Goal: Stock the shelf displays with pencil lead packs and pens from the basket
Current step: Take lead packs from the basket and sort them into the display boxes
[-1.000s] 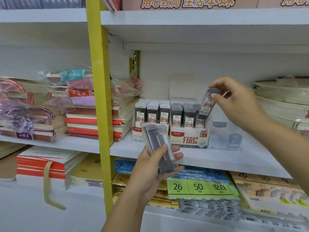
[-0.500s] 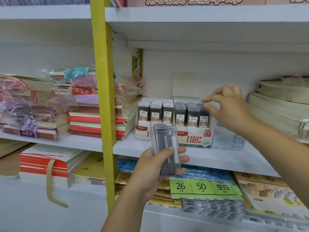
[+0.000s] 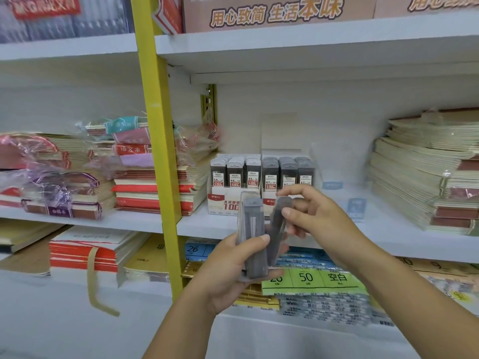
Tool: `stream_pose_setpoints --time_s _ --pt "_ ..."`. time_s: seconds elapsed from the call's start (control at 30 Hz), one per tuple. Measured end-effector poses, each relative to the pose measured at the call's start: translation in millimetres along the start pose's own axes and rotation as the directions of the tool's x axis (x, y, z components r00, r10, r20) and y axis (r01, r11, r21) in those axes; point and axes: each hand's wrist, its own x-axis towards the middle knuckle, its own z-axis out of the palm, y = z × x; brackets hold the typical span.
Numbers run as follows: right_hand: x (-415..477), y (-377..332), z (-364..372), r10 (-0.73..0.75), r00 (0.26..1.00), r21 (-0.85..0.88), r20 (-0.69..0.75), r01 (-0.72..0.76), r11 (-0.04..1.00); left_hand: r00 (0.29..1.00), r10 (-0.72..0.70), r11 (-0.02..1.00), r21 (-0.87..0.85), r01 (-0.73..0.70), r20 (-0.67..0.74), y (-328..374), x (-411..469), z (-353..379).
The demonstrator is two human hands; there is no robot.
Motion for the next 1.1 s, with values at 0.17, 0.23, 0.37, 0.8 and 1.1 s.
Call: stream_pose_setpoints --time_s 0.17,0.23,0.37,0.8,1.1 --pt "-2 0 -2 -0.018 1.000 -0.033 0.002 0.019 0.999 0.994 -0.016 0.999 0.031 0.019 -0.112 0 -1 -1" --pt "-1 0 -5 -0.014 1.000 -0.078 -0.022 0.012 0.997 0.990 -0.008 0.997 0.078 0.019 -0.141 0 -1 -1" --pt "1 3 -8 0.036 0.997 -0.041 -0.065 -0.039 0.998 0.989 0.023 0.983 0.184 0.005 -0.148 2 -2 0" --pt "31 -34 -67 -0.484 0.843 -0.621 -0.236 0.253 0.742 0.984 0.093 0.973 0.224 -0.058 -0.149 0 11 -6" --pt "87 -36 -86 -0.337 0.940 -0.893 -0.052 0.107 0.437 0.991 0.076 0.982 0.179 -0.056 -0.106 -6 23 -9"
